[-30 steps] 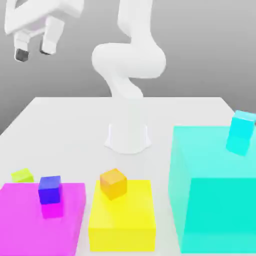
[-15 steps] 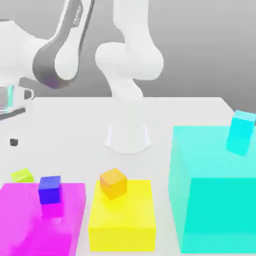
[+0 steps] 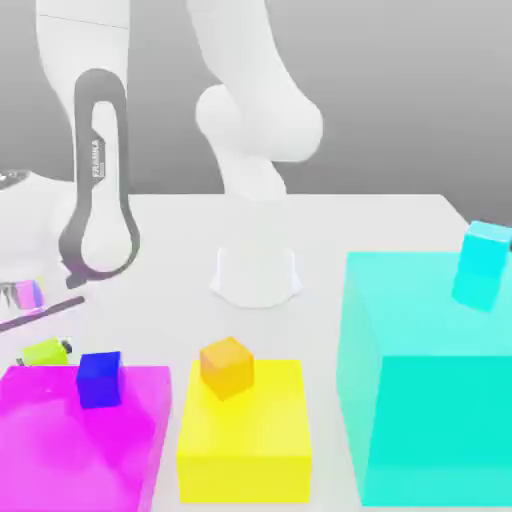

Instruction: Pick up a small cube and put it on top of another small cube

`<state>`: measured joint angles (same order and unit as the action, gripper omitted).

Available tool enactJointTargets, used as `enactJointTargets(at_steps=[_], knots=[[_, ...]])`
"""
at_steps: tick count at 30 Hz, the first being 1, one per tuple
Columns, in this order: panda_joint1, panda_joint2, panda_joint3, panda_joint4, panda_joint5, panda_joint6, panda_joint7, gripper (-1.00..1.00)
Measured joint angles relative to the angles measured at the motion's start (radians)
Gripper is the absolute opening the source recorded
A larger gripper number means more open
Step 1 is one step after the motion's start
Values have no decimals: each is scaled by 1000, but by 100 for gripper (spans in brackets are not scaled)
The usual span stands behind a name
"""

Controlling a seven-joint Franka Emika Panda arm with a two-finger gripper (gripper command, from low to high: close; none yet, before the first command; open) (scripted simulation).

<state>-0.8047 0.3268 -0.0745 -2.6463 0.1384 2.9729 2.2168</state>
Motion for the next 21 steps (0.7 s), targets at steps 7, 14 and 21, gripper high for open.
enactJointTargets(at_steps=[7, 14, 21], knots=[[28, -117, -39, -23, -48, -94, 37, -100], [159, -338, 10, -18, -92, -313, 1, -100], [274, -486, 93, 8, -130, -491, -66, -100]])
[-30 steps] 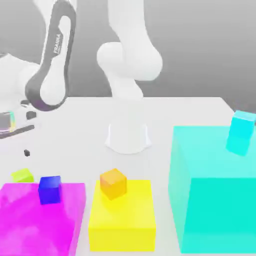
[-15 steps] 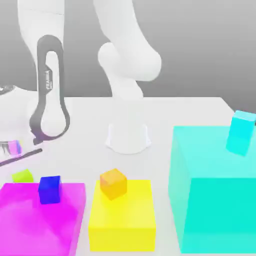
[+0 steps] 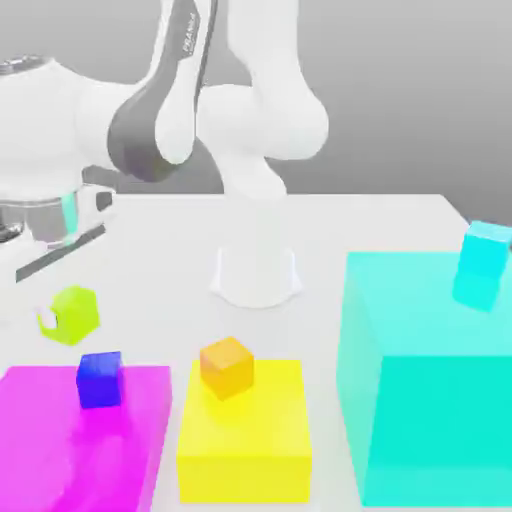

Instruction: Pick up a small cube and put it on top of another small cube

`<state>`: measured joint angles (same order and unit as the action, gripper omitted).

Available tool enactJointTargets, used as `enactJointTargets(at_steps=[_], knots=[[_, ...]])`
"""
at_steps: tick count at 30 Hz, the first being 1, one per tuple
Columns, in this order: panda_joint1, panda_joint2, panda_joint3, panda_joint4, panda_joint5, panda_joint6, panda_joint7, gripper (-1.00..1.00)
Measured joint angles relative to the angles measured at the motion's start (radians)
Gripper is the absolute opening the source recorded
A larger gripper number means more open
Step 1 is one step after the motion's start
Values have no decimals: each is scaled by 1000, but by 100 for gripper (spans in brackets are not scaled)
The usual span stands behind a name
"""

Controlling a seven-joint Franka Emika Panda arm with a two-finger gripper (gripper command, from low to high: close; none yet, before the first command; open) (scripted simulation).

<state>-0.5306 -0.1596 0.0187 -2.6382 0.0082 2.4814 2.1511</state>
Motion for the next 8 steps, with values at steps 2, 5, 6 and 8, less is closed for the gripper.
enactJointTargets(at_steps=[2, 5, 6, 8], knots=[[4, 48, 6, -9, -7, 56, 0, -100], [9, 129, 8, -24, -8, 152, -1, 100], [9, 129, 8, -24, -8, 152, -1, 100], [9, 129, 8, -24, -8, 152, -1, 100]])
